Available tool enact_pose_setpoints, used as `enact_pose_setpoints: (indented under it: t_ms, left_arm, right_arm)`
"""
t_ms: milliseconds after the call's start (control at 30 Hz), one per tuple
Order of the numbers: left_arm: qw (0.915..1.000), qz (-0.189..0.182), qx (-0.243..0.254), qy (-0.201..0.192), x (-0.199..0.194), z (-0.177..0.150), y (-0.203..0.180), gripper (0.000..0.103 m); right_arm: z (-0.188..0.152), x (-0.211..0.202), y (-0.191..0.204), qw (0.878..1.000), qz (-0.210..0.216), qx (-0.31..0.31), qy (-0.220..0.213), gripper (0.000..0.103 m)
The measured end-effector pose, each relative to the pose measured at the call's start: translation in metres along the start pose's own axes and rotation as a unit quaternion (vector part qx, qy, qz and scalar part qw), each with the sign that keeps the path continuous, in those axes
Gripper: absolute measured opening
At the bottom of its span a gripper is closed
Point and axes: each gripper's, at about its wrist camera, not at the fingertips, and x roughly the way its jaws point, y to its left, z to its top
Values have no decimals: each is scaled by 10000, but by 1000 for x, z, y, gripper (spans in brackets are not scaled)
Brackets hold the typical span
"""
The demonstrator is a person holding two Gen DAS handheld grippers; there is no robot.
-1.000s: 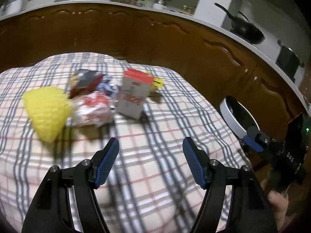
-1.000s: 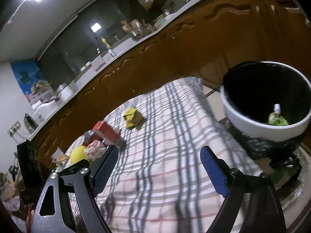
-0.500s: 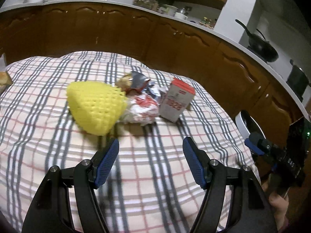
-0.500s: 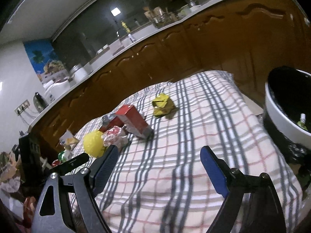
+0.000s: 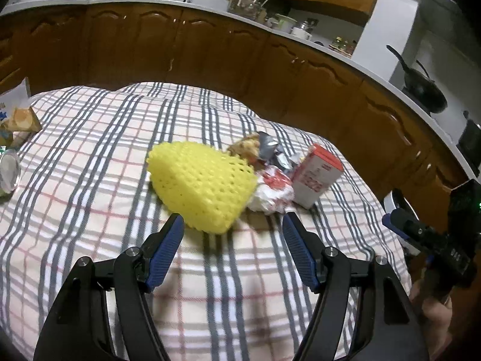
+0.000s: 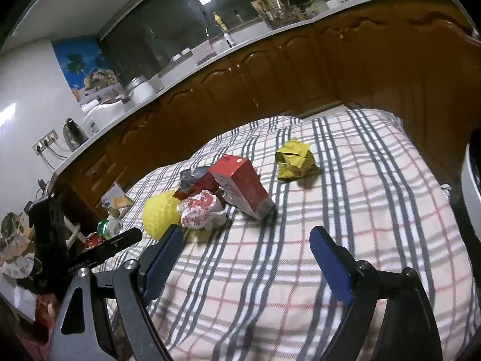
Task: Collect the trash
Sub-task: 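Move both tools back over the bed toward the yellow net and red box, then grasp the yellow foam net with the left tool while the right tool grasps the red juice box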
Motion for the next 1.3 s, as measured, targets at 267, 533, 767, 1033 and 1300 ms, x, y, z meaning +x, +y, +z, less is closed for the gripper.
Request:
enact_pose_setpoints:
  t_ms: [267,533,767,1033,1300]
  left_arm:
    - [9995,-38,-105,287,23,20,14,69]
    - [9976,-218,-276,596,45,28,22,69]
    - [9966,-356,-255,694,54,27,23,33]
    - [9984,-393,187,369,24,22,7,10]
    - [9945,-908,454,263,0,18,-30,10]
  right_arm:
    - [22,29,9,9992,-38,-387,65,88]
    - [39,74,18,9945,-74,-975,370,88]
    - [42,102,12,9928,-251,-1026,563,41]
    - [32,68,10,9964,-82,-796,297,29]
    - [19,12,10,9980,-23,-618,-89,29]
